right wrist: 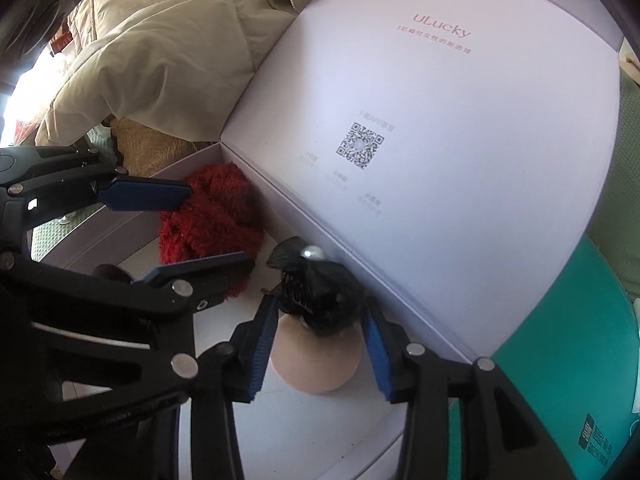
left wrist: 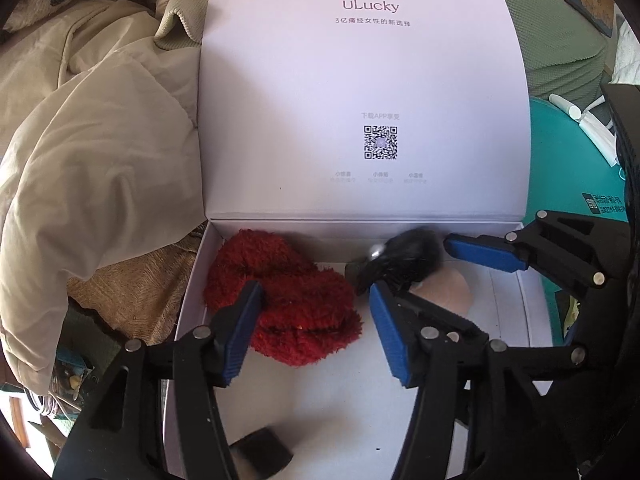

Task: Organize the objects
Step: 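Open the left tool dropping the hair tie while the right tool releases the bow clip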

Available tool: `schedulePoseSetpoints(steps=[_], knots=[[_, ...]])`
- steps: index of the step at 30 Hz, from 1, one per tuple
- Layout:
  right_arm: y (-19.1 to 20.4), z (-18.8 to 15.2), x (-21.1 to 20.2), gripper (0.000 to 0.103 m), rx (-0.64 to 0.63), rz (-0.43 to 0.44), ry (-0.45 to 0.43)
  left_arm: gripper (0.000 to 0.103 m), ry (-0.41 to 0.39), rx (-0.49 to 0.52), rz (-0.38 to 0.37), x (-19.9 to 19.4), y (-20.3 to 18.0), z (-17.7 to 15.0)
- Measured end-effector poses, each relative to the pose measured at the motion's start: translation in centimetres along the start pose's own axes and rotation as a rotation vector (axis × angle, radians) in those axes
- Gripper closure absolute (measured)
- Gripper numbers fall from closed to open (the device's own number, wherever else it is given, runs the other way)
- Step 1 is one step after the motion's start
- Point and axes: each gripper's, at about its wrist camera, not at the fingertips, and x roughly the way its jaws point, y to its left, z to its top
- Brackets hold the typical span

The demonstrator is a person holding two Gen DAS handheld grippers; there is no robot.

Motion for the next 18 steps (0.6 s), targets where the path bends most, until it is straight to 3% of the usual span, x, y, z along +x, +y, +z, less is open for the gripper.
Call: schedulePoseSetpoints(steps=[4,18], knots=[[-0.1,-0.1,-0.7,0.059,0.001,-0.025,-0.008,0.048,-0.002,-0.011,0.032,-0.3,0.4,-0.1],[-0.5,0.4,-6.0,0.059,0.005,-0.043,-0.061,0.048,-0.047,-0.051,0.022,-4.3,0.0,0.6]])
